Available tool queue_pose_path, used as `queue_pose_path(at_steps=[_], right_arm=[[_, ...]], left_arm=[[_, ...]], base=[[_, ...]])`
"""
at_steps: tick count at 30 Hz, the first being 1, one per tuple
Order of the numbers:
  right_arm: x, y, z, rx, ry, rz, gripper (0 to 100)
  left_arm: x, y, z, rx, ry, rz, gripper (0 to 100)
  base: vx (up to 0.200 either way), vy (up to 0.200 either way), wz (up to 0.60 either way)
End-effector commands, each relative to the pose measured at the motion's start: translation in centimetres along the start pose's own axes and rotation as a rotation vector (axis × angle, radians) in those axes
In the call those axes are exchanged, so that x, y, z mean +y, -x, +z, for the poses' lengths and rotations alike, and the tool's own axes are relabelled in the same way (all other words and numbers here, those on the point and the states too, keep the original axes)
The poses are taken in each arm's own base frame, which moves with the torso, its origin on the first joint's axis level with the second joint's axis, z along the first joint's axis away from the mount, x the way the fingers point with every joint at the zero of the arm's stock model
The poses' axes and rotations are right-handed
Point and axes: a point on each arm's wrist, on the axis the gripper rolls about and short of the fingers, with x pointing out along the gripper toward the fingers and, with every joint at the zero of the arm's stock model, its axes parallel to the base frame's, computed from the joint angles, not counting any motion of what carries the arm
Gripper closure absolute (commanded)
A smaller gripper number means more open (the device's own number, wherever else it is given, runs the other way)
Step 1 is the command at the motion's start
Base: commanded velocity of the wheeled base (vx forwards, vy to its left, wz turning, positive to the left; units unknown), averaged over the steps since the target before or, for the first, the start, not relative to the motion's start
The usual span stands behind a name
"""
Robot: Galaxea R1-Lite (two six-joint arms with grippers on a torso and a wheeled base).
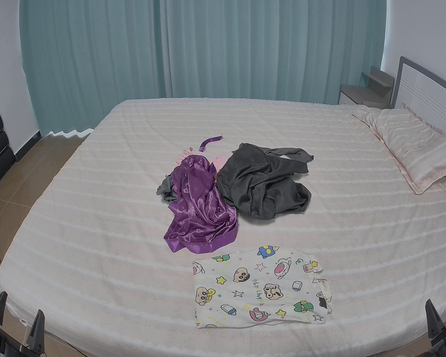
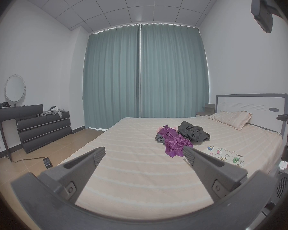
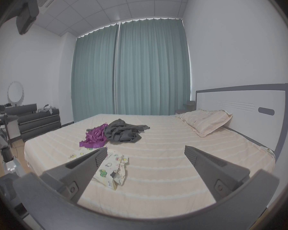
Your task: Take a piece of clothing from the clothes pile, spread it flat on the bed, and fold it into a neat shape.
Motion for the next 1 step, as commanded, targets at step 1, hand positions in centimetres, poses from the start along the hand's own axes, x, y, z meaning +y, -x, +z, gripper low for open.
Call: queue_pose_path(at_steps=[1], right_arm=[[0.01,0.11,-0.42,-0.030,-0.016,-0.009,0]], left_arm=[[0.00,-0.05,-0.51,0.008,-0.001,0.000,0]], base=[[0.000,0.000,0.00]])
